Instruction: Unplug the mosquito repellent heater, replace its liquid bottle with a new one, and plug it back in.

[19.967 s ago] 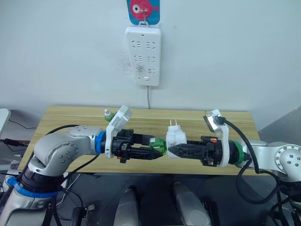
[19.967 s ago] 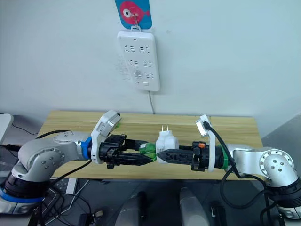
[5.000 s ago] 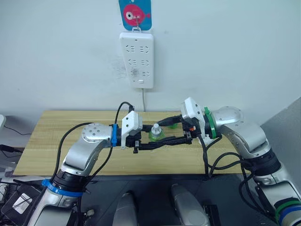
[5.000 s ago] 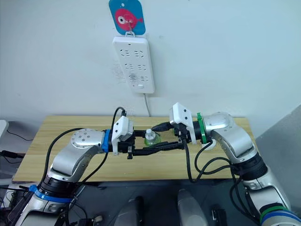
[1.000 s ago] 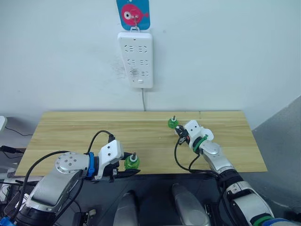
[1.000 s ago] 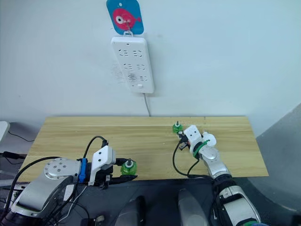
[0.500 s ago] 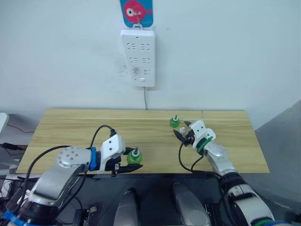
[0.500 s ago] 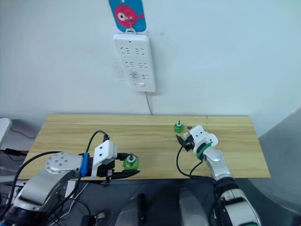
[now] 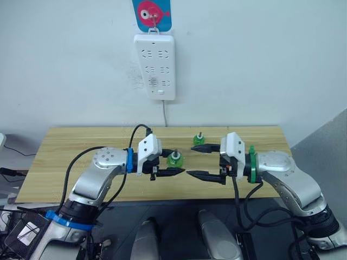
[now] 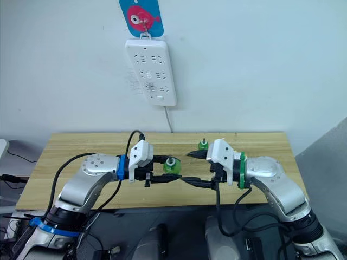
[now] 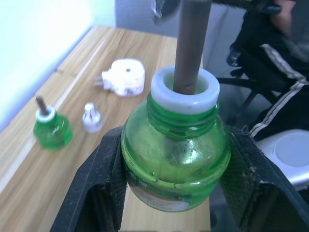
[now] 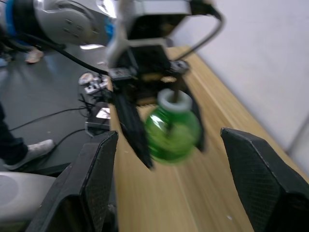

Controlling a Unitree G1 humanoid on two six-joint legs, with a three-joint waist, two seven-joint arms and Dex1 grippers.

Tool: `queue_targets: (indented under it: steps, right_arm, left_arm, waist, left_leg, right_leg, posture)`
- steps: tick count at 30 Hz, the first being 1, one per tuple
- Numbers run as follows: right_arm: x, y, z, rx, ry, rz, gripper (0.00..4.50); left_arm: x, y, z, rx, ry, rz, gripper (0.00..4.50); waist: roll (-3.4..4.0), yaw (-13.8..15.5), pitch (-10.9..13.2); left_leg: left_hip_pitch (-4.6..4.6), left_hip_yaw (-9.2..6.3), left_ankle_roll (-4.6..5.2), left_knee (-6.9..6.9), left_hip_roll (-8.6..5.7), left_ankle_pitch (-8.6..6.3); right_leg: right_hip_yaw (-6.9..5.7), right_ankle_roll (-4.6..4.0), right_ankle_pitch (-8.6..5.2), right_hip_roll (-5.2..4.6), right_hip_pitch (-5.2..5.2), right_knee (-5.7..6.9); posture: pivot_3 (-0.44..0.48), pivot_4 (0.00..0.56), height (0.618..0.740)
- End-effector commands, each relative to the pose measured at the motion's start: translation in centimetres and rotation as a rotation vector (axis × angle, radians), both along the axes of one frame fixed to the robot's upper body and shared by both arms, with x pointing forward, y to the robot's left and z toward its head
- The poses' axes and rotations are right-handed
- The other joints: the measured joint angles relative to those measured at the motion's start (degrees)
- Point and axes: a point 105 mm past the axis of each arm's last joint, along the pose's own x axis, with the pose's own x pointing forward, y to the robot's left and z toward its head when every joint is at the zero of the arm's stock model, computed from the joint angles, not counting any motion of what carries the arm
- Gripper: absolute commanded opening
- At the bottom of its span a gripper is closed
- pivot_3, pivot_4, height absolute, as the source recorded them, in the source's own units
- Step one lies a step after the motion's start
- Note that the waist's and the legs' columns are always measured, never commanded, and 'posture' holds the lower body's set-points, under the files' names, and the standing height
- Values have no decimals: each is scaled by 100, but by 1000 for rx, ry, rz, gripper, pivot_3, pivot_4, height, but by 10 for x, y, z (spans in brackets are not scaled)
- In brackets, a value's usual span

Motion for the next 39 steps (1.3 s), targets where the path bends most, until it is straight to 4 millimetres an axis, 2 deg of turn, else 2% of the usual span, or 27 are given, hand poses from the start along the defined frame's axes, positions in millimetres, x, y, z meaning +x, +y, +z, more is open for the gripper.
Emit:
queue_targets:
  steps: [1, 8, 11, 17, 22, 26, 28, 32, 36, 39]
  right_arm:
    - [-2, 12, 7, 24, -7, 19, 3539]
    - [5, 18, 5, 27, -10, 14, 3539]
    - [10, 18, 5, 27, -24, -3, 3008]
    - [14, 16, 0, 1, -59, -16, 867]
    - [13, 16, 0, -7, -96, -5, 799]
    - [13, 16, 6, 19, -94, -2, 799]
    - [13, 14, 9, 32, -94, -2, 799]
    - [12, 9, 16, 56, -88, 0, 799]
    - [12, -1, 33, 129, -44, -26, 799]
    - [14, -11, 39, 201, 68, -78, 799]
  left_arm:
    - [-5, -10, 11, -25, -30, -61, 2261]
    - [-5, -15, 14, -32, -40, -79, 2261]
    - [-5, -15, 15, -36, -44, -80, 2261]
    - [-8, -17, 17, -47, -47, -83, 2261]
    - [-15, -20, 19, -72, -26, -110, 2261]
    - [-13, -17, 18, -98, 26, -77, 2261]
    - [-10, -14, 14, -76, 15, -70, 3016]
    - [-9, -11, 4, -43, 44, -38, 4238]
    - [-8, -3, 4, -142, 191, 55, 4250]
    - [-9, -2, 8, -220, 276, 107, 4250]
  waist:
    - [0, -22, 0]
    - [-1, -47, -2]
    - [-1, -51, -3]
    - [-1, -52, -4]
    - [-1, -52, -4]
    - [0, -52, -4]
    - [0, -52, -4]
    - [0, -51, -4]
    - [0, -52, -4]
    - [0, -49, -4]
  left_leg:
    - [-4, -3, 0, 0, 0, 0]
    - [-8, -10, 0, 0, 0, 0]
    - [-7, -10, 0, 2, 0, 0]
    - [-8, -10, 0, 2, -1, 0]
    - [-8, -12, 0, 2, -1, 0]
    - [-7, -13, 0, 3, -1, 0]
    - [-7, -14, 0, 4, -1, 0]
    - [-7, -13, 0, 5, -1, 0]
    - [-7, -15, 0, 5, -1, 0]
    - [-7, -21, 0, 7, 0, 0]
  right_leg:
    - [-3, 1, 1, 0, -1, -1]
    - [-10, 3, 2, -1, -2, -1]
    - [-9, 3, 2, -1, -2, 0]
    - [-10, 4, 3, -1, -2, 0]
    - [-11, 4, 3, -1, -2, 1]
    - [-13, 4, 3, -1, -1, 3]
    - [-13, 4, 3, -1, -1, 4]
    - [-12, 4, 3, -1, 0, 4]
    - [-13, 5, 3, -1, -1, 10]
    - [-17, 5, 3, -1, -1, 18]
  posture:
    - [-254, 211, 735]
    - [-246, 202, 735]
    - [-245, 200, 735]
    - [-241, 203, 735]
    - [-242, 203, 735]
    - [-242, 204, 735]
    - [-241, 206, 735]
    - [-240, 208, 735]
    - [-241, 209, 735]
    - [-240, 209, 735]
